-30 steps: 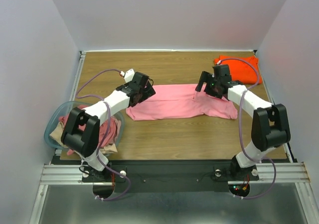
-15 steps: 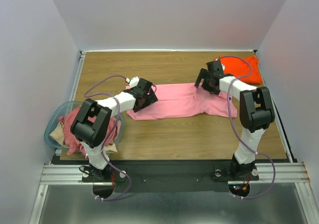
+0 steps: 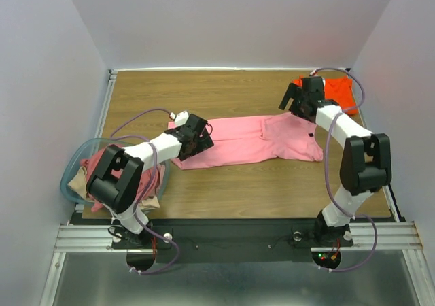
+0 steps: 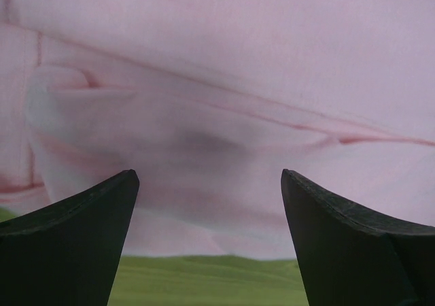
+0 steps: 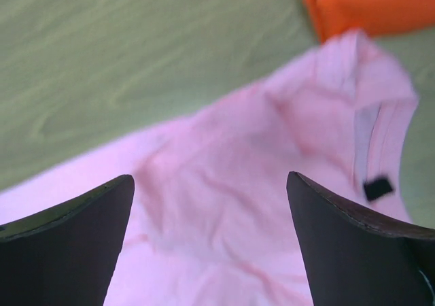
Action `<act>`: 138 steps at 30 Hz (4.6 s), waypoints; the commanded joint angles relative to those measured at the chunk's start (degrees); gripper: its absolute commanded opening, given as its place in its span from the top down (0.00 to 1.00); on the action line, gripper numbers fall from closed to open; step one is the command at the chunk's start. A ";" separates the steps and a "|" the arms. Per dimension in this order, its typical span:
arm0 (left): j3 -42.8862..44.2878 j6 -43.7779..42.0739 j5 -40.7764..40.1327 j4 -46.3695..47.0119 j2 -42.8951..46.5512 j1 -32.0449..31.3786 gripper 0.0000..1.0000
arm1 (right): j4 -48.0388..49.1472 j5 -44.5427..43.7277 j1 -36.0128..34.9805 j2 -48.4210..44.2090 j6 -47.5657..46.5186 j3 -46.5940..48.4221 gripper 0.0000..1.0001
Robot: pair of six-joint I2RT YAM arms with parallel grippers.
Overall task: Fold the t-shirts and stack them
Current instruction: Fold the tshirt
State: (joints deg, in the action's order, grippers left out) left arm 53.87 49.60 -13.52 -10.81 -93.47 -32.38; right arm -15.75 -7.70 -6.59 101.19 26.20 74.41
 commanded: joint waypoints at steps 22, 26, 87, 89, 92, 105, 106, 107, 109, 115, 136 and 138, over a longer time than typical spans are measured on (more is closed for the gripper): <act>-5.68 -1.62 5.42 -0.88 -1.28 -4.26 0.02 | 2.30 12.96 -5.19 23.92 -15.11 12.27 0.00; -12.81 5.75 11.03 2.62 2.67 -13.04 0.02 | 1.86 24.11 -5.28 33.44 -17.93 25.41 0.00; -30.31 23.08 2.09 1.84 28.01 -23.52 0.41 | -15.63 -21.38 -55.99 -21.65 31.45 -31.87 0.13; -30.22 23.08 2.18 1.84 26.86 -23.43 0.48 | -15.63 -22.44 -56.08 -19.73 31.90 -31.61 0.18; -30.40 23.34 2.71 2.02 25.27 -23.34 0.59 | -15.63 -24.02 -55.99 -18.31 34.18 -31.78 0.29; -32.33 23.96 3.41 4.13 24.74 -23.25 1.00 | -16.77 -21.74 -55.99 -26.30 39.37 -38.90 0.59; -32.42 23.96 3.59 4.39 24.65 -23.25 1.00 | -16.68 -21.48 -55.99 -26.74 39.54 -39.17 0.59; -32.42 23.96 3.85 4.65 24.65 -23.25 1.00 | -16.68 -21.30 -55.99 -27.18 39.37 -39.34 0.59; -32.42 23.78 4.29 5.09 24.65 -23.25 1.00 | -16.68 -21.30 -55.99 -27.09 39.28 -39.61 0.59; -32.51 23.87 4.82 5.45 24.65 -23.25 1.00 | -16.60 -23.23 -55.99 -26.65 41.04 -39.08 0.59; -34.09 23.78 7.10 6.24 27.81 -23.43 1.00 | -15.98 -20.52 -55.99 -23.39 41.13 -38.28 1.00; -34.79 24.14 7.89 6.24 29.48 -23.78 1.00 | -15.81 -16.76 -56.08 -26.90 39.73 -39.86 1.00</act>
State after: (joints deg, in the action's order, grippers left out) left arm 21.39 74.15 -7.05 -0.89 -66.04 -55.77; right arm -30.79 -31.27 -61.98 78.46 65.87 37.50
